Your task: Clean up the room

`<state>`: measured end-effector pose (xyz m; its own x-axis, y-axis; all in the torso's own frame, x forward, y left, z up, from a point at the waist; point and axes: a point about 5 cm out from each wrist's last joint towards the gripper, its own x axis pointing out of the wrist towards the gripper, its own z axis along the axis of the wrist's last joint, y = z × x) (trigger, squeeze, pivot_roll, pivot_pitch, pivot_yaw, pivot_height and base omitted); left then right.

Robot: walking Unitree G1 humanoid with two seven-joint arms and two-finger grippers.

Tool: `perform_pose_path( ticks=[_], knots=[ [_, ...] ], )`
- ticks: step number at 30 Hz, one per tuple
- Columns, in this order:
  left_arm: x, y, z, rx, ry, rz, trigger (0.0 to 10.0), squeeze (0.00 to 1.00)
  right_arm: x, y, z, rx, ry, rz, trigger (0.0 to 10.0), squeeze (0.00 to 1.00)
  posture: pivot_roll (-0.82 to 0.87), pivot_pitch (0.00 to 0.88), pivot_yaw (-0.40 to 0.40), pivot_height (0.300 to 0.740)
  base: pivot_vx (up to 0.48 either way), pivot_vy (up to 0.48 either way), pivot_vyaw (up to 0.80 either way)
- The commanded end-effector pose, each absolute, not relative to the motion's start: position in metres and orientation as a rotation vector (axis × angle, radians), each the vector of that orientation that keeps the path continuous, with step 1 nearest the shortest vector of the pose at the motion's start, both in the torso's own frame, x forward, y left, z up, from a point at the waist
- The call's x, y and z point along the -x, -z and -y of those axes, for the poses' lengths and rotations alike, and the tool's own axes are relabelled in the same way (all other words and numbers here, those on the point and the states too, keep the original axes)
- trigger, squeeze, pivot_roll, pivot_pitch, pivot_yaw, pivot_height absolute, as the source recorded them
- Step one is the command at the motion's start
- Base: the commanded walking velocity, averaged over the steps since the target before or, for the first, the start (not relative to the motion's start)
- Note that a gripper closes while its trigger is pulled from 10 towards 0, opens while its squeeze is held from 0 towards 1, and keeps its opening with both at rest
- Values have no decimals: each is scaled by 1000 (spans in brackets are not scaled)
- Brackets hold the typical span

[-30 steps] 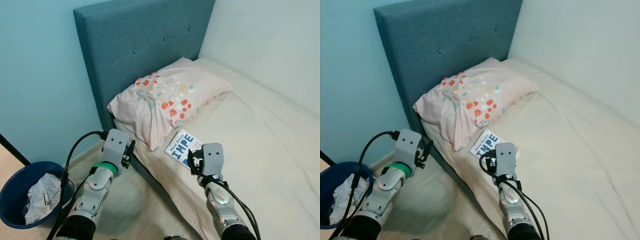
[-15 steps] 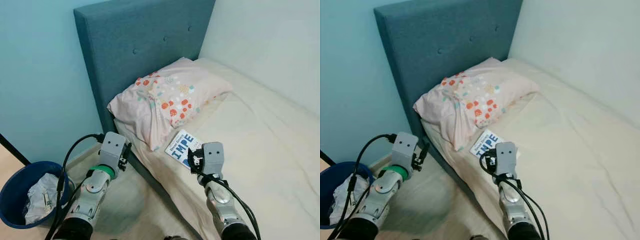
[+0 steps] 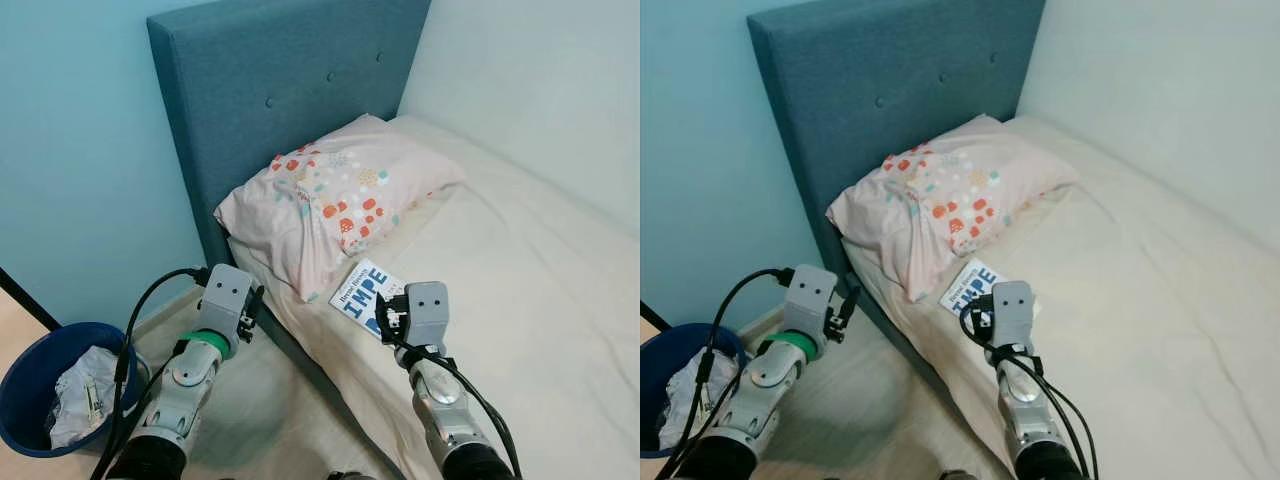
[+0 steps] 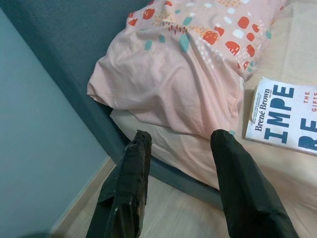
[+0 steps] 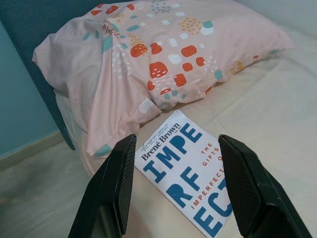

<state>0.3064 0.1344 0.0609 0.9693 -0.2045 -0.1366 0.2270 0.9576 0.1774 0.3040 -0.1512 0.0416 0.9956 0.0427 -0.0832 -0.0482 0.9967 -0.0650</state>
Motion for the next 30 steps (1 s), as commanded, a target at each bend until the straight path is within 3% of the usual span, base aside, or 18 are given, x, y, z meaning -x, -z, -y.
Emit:
perform_pose_path(
  ticks=[1, 30],
  knots=[
    [-304, -57, -134, -199, 223, -129, 10000, 0, -301, -37, 153, 55, -31, -98, 10000, 0, 28, 29, 26, 740, 0, 0, 0],
    [-299, -50, -134, -193, 212, -148, 10000, 0, -293, -29, 154, 66, -43, -117, 10000, 0, 13, 46, 17, 740, 0, 0, 0]
  ],
)
